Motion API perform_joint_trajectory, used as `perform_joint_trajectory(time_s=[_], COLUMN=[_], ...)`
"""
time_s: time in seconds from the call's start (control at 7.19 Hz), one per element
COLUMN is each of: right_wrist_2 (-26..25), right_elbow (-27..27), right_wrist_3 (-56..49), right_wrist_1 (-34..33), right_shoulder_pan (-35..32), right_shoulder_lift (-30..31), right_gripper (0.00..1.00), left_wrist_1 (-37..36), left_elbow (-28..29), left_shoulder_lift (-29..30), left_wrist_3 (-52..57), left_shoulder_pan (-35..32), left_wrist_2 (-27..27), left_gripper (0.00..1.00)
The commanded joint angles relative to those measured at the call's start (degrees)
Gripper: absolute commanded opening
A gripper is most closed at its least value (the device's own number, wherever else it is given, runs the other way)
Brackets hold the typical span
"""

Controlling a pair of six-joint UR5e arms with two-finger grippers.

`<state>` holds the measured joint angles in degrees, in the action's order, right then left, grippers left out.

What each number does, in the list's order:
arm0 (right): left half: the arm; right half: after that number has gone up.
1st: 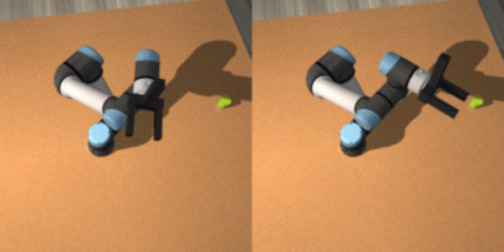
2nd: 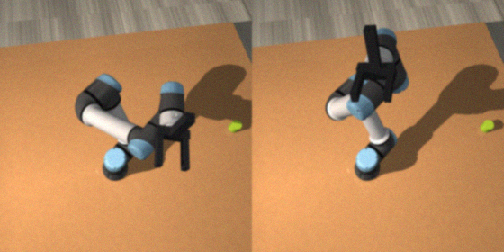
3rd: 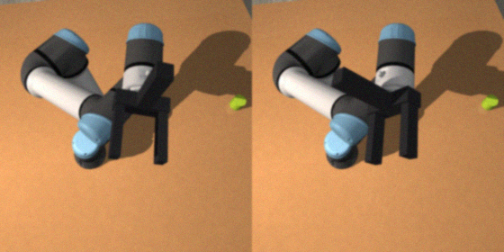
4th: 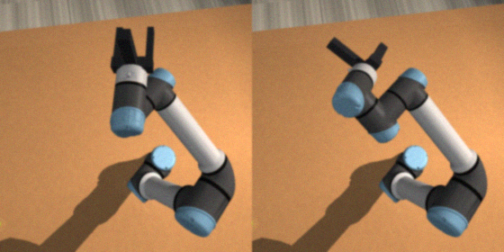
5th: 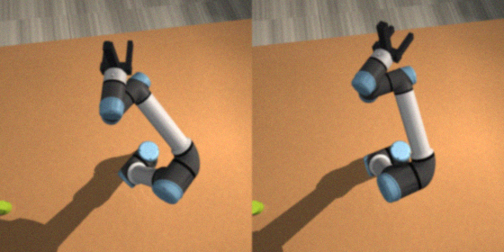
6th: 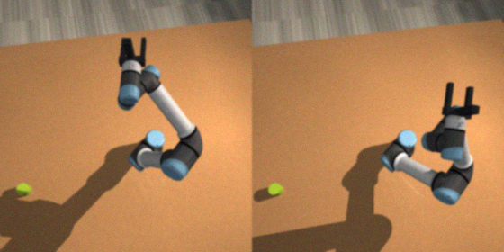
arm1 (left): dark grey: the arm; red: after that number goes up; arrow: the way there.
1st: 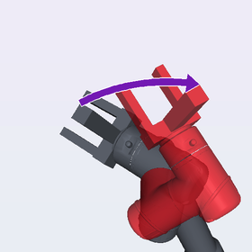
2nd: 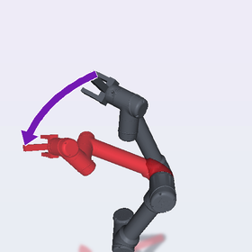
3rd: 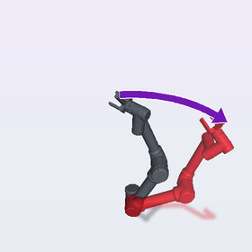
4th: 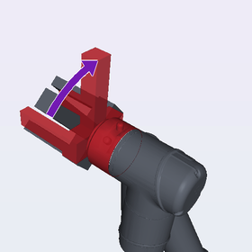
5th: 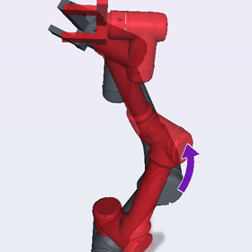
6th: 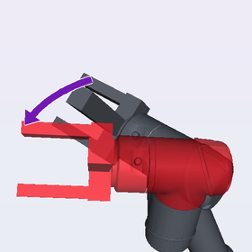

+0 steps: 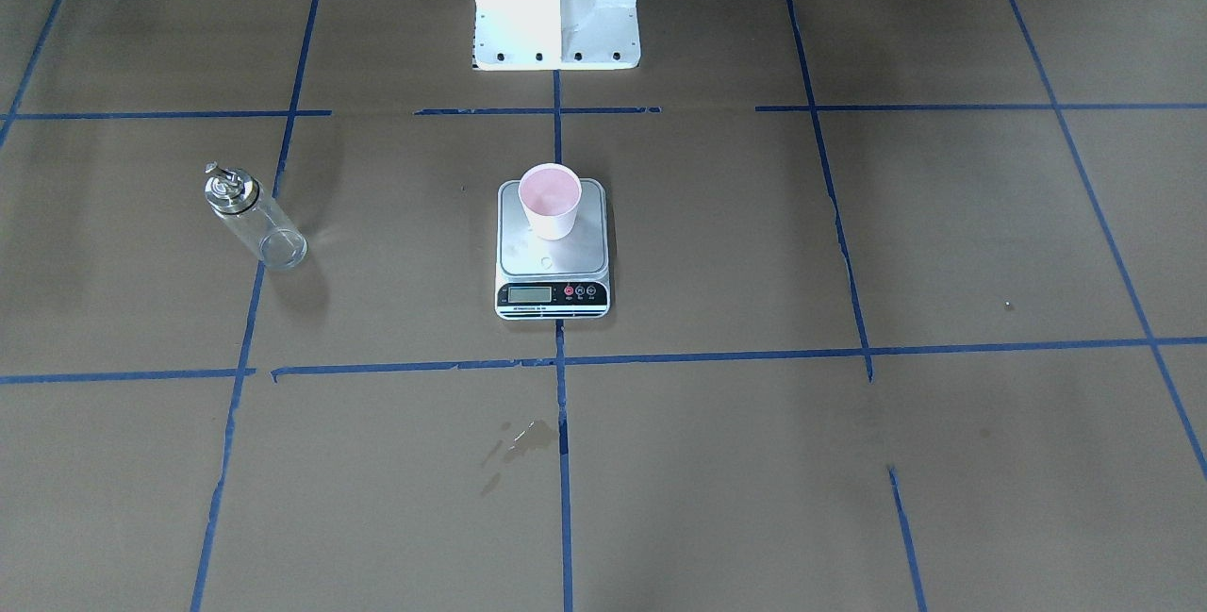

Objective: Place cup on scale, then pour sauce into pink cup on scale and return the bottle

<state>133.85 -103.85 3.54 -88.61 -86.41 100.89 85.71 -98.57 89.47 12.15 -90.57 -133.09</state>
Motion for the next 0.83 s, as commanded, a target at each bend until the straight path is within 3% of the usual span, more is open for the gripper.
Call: perform_joint_trajectory(time_s=[0.0,0.7], right_wrist_2=[0.27,0.27], right_elbow=[-0.04,-0.12], right_wrist_3=[-0.12,-0.12], right_wrist_1=[0.19,0.19], right_shoulder_pan=[0.01,0.01], right_shoulder_lift=[0.36,0.18], right_gripper=[1.00,1.00], left_wrist_1=[0.16,0.16], left_elbow=[0.49,-0.21], left_shoulder_lift=[-0.61,-0.79], left_wrist_3=[0.06,0.15], left_shoulder_pan=[-0.04,-0.13], left_wrist_2=[0.11,0.29], left_gripper=[1.00,1.00])
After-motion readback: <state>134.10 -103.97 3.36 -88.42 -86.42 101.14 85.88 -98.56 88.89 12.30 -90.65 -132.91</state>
